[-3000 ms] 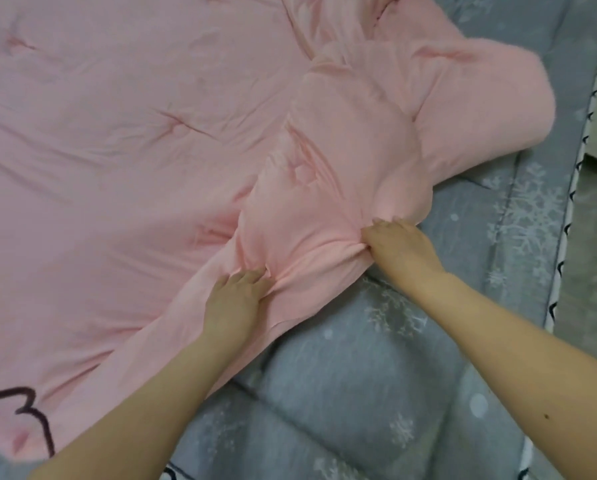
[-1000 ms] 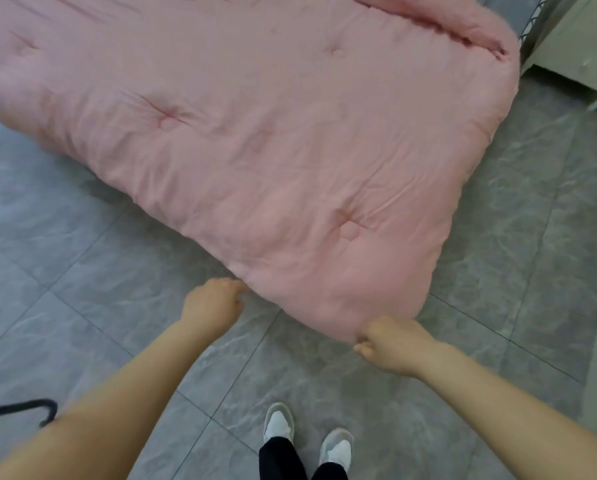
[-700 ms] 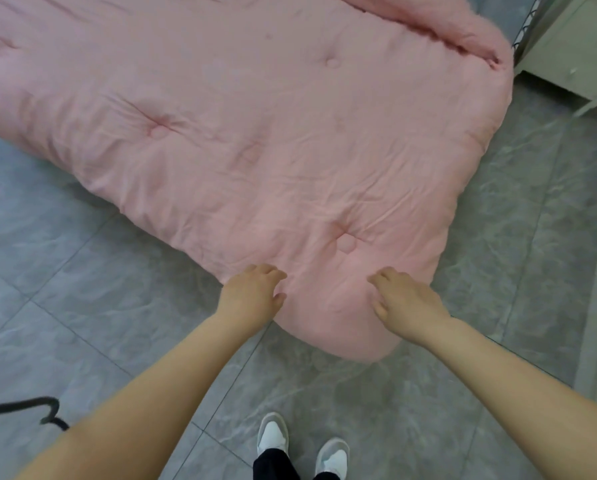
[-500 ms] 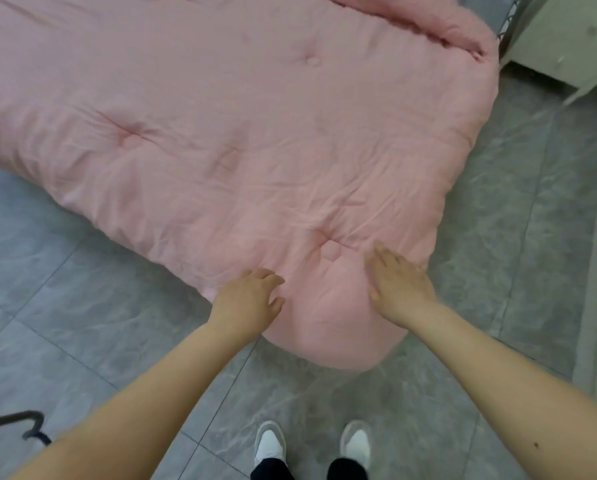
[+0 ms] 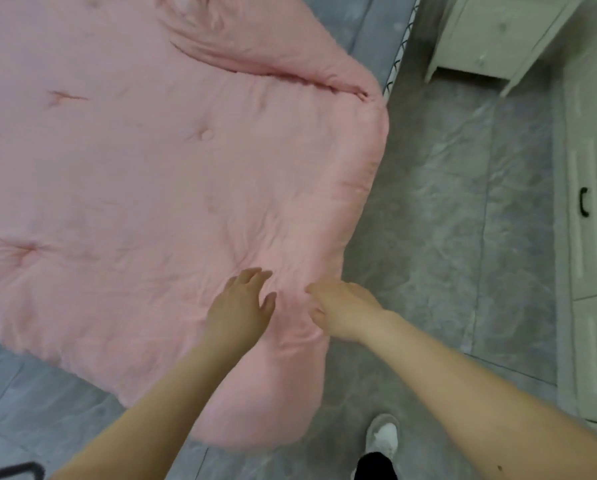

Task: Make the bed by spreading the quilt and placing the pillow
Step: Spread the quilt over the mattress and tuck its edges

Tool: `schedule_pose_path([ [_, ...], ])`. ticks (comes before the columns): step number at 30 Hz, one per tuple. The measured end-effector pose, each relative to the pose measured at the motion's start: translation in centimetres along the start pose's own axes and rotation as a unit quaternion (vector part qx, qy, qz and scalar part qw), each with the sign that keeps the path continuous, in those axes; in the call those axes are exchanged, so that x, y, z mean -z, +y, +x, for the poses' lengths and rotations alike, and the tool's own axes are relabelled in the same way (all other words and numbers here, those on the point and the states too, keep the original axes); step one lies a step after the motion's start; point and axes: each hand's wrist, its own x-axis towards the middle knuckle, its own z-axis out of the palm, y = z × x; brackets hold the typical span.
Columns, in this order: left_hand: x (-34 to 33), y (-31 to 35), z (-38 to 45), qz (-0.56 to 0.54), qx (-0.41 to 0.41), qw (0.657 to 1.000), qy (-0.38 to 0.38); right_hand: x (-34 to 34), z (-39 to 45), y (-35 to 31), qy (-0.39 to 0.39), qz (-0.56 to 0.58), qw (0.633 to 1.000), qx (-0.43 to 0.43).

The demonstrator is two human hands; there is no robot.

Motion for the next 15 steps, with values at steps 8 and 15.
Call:
schedule_pose_path([
  [8,8.3,20.1,10.6,-0.282,0.121,0.948,0.085,21.7,-8.0,15.8,0.158,-0.023,0.986,-0.04],
  [15,16.6,30.5,19.1,-0.314,0.087,0.937,0.127,41.1,-13.5,24.0,0.28,-0.069,0.954,-0.082],
])
